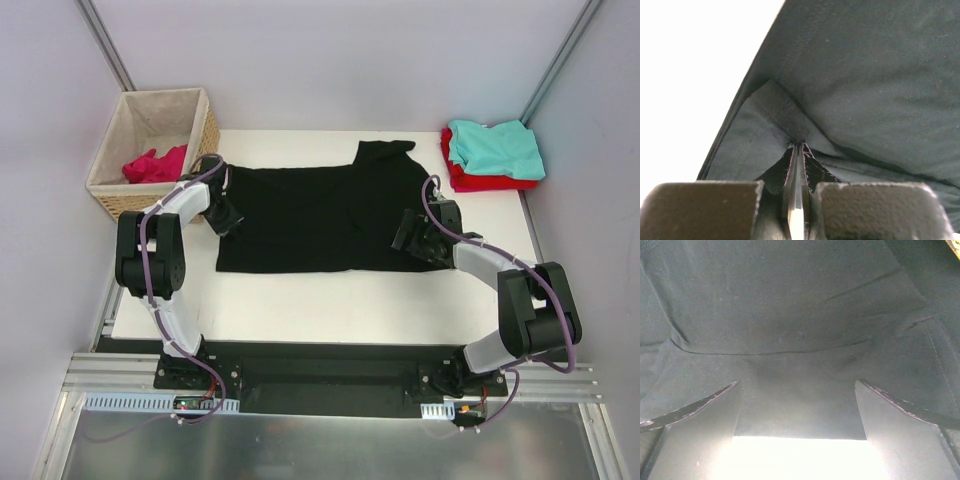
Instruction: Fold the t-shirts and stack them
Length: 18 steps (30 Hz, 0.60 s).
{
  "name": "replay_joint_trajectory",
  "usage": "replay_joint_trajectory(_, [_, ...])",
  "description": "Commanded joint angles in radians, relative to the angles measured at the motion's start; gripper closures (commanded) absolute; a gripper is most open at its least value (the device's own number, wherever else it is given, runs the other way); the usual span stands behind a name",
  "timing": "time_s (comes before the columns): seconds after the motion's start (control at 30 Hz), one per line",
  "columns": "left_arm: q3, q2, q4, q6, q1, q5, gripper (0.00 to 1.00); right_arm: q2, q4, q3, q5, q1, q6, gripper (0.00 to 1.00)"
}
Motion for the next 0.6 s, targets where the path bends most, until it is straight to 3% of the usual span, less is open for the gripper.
replay_joint_trajectory(0.0, [0.079, -0.037, -0.003, 0.036, 0.035, -0.087, 1.0, 0.024, -0.038, -0.023, -0.031, 0.002, 0.016, 0.0])
replay_joint_trajectory(0.57, [0.171, 0.051, -0.017, 0.036, 0.035, -0.09, 1.0, 0.021, -0.035, -0.026, -0.028, 0.004, 0.013, 0.0])
